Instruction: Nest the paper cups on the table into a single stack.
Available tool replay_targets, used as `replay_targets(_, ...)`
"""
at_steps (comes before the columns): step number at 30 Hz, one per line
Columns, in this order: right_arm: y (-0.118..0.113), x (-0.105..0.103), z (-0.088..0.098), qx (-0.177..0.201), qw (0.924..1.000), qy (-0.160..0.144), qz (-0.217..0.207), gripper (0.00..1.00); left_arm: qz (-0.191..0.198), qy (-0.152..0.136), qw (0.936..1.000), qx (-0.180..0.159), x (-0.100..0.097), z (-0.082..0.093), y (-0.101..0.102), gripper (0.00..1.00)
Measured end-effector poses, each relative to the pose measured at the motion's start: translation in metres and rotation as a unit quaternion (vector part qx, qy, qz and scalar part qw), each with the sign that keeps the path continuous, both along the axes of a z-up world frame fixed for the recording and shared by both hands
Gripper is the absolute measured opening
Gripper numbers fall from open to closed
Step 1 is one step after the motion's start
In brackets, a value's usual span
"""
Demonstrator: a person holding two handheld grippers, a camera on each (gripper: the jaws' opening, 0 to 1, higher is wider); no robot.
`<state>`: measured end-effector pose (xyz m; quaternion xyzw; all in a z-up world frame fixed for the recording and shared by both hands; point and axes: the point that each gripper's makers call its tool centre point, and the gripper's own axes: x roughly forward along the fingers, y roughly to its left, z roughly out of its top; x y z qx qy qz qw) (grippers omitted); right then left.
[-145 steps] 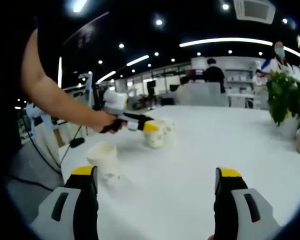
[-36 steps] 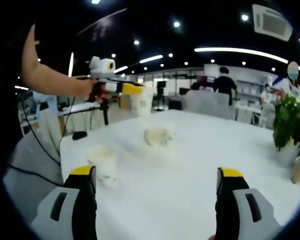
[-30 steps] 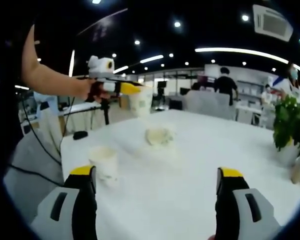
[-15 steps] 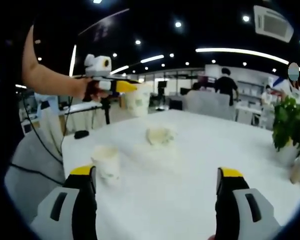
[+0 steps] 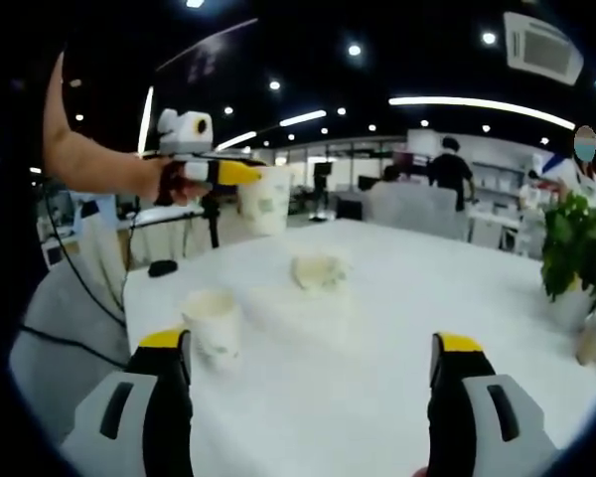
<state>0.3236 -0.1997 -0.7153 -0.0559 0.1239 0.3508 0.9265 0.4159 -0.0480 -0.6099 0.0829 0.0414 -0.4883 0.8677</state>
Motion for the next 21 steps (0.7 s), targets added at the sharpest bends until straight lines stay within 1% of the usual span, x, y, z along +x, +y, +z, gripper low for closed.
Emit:
replay_targets(6,0.001,-0.001,0.0,0.002,1.0,-0.001,0.001,0.99,0.002,0.001,1.0,-0.002,-0.009,0.0,0.002,0.4)
replay_targets(13,0.002,-0.003,0.0,0.002,1.0,0.0,0.003,0.99,-0.001,0.005,1.0,-0.001,-0.024,-0.005,0.0,0.4)
replay_targets(21,0.001,-0.004,0.0,0.003,1.0,0.0,0.002,0.99,-0.003,0.006,1.0,-0.005,-0.037,-0.004,-0.002,0.4)
